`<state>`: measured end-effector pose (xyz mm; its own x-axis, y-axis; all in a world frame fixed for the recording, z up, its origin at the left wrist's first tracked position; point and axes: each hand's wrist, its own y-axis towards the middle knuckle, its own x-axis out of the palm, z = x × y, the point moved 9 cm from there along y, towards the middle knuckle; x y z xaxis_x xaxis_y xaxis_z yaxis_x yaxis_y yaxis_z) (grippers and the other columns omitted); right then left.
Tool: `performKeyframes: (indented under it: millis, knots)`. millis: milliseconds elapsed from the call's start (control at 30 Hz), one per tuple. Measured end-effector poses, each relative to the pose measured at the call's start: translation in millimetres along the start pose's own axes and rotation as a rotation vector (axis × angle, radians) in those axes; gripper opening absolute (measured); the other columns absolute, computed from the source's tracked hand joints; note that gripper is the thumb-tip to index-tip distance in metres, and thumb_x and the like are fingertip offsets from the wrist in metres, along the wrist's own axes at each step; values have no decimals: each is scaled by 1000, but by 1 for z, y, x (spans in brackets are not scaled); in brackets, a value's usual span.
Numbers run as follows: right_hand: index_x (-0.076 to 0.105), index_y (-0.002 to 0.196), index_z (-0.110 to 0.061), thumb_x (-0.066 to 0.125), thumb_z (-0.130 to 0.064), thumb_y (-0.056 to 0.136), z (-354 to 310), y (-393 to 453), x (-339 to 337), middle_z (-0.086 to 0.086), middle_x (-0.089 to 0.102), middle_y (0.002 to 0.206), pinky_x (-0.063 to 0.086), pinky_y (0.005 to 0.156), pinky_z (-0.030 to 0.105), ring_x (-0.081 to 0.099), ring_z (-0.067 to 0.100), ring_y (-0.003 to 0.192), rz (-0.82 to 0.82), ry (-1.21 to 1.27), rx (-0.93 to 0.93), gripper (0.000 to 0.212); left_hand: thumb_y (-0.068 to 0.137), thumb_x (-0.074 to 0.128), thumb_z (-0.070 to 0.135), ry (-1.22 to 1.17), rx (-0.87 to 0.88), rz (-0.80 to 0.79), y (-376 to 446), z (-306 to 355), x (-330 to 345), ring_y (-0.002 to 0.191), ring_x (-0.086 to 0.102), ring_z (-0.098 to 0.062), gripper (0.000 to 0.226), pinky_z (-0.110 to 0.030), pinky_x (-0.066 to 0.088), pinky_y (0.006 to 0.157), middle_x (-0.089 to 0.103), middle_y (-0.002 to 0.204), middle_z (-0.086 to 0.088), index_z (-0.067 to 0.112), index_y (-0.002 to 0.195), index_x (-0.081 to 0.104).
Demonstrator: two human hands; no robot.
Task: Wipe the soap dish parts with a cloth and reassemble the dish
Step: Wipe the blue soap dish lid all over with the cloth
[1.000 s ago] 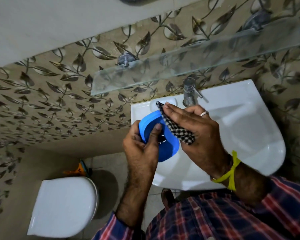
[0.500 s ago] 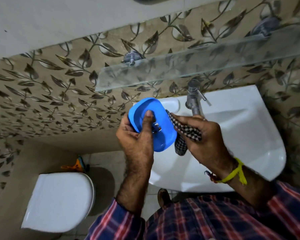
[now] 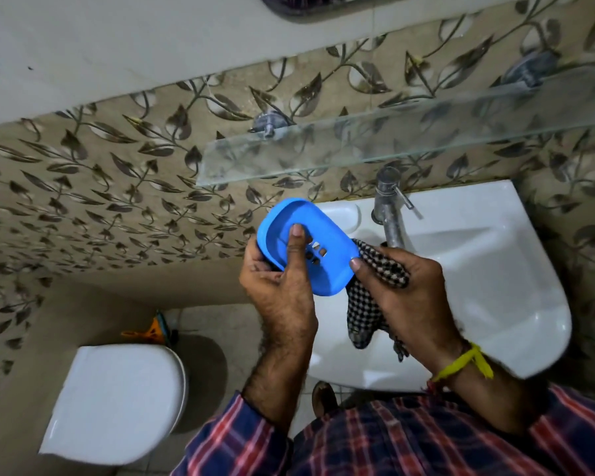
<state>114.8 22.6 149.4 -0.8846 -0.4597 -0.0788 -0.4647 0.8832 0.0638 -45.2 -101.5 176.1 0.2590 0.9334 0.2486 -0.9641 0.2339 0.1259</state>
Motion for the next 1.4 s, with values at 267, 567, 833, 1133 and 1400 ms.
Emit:
performKeyframes:
  millis: [267, 567, 833, 1133, 1400]
  knots:
    - [78, 100, -10, 79, -9, 78, -7, 16, -23, -17, 72, 83, 54, 73, 12, 66, -12, 72, 237, -138, -42, 22, 84, 72, 46, 70, -198, -188, -27, -19, 16, 85, 72, -9, 31, -43, 63, 68, 74, 89, 12, 29, 105, 57]
    - [74, 112, -13, 72, 6, 79, -18, 5, -20, -9, 74, 97, 53, 80, 12, 69, -6, 86, 163, -211, -189, 38, 98, 66, 18, 242, -58, -192, -21, 2, 9, 84, 71, -13, 18, -42, 63, 54, 70, 89, 10, 35, 103, 61]
    - [71, 117, -10, 46, -9, 82, -40, -18, 26, 15, 67, 122, 51, 72, 41, 61, 38, 94, -172, -1026, -666, 43, 100, 60, 20, 563, 204, -254, -21, 24, 14, 82, 65, -2, 18, -34, 60, 70, 65, 88, 21, 28, 115, 57]
    - [60, 119, -19, 46, -16, 92, -21, -11, 40, 10, 51, 121, 48, 77, 43, 52, 34, 107, -428, -1325, -418, 31, 100, 60, 15, 699, 306, -294, -34, 23, 16, 76, 66, -13, 22, -32, 59, 68, 65, 89, 6, 12, 122, 60]
    - [74, 86, -26, 76, -5, 82, -7, 41, -19, -7, 76, 84, 54, 77, 27, 70, 12, 80, -129, -121, -6, 22, 92, 66, 24, 269, -51, -379, 7, -3, 7, 91, 72, -15, 26, -40, 62, 63, 69, 102, 7, 32, 116, 62]
